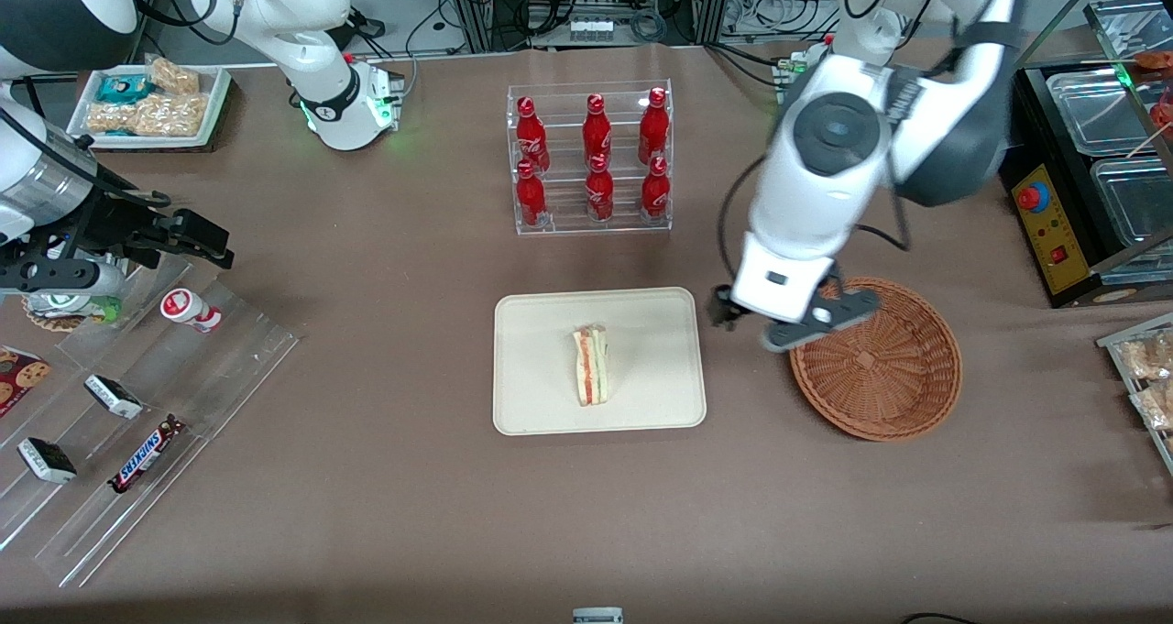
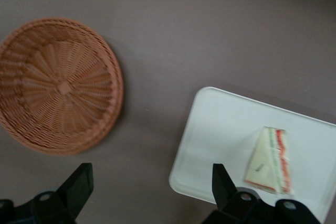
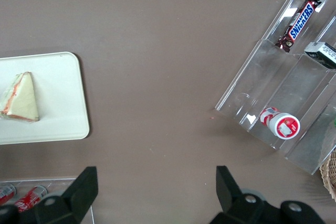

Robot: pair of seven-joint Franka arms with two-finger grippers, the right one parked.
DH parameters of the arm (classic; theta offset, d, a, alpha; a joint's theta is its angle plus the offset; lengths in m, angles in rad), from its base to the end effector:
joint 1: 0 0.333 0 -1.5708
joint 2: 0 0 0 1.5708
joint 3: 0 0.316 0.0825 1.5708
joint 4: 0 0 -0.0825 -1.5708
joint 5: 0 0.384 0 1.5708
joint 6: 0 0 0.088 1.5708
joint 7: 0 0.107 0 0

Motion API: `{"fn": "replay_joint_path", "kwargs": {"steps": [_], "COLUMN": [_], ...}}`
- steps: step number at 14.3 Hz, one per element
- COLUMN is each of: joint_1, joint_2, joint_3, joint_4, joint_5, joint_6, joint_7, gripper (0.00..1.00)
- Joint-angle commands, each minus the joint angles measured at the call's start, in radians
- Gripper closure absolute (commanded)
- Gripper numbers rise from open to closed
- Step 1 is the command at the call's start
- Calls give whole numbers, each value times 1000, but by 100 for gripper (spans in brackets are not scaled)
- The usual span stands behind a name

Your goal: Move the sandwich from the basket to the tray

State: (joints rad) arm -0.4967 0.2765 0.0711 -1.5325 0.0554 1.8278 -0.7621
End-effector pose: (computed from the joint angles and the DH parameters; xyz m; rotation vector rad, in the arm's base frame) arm 0.5902 -0.2680 0.4993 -3.0511 -0.4925 -0.0881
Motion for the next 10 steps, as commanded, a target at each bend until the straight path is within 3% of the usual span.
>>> {"fn": "replay_joint_path", "kwargs": {"steps": [1,8,10], "joint_1": [97,306,397], "joint_2": [-111,-221,-259], "joint_3": [-11,-16,-66], "joint_4": [-109,-143,-141], "joint_5": [-5,-23,-52], "joint_6": [-27,-177,-208], "joint_7": [140,461,536], "gripper": [0,0,0]}}
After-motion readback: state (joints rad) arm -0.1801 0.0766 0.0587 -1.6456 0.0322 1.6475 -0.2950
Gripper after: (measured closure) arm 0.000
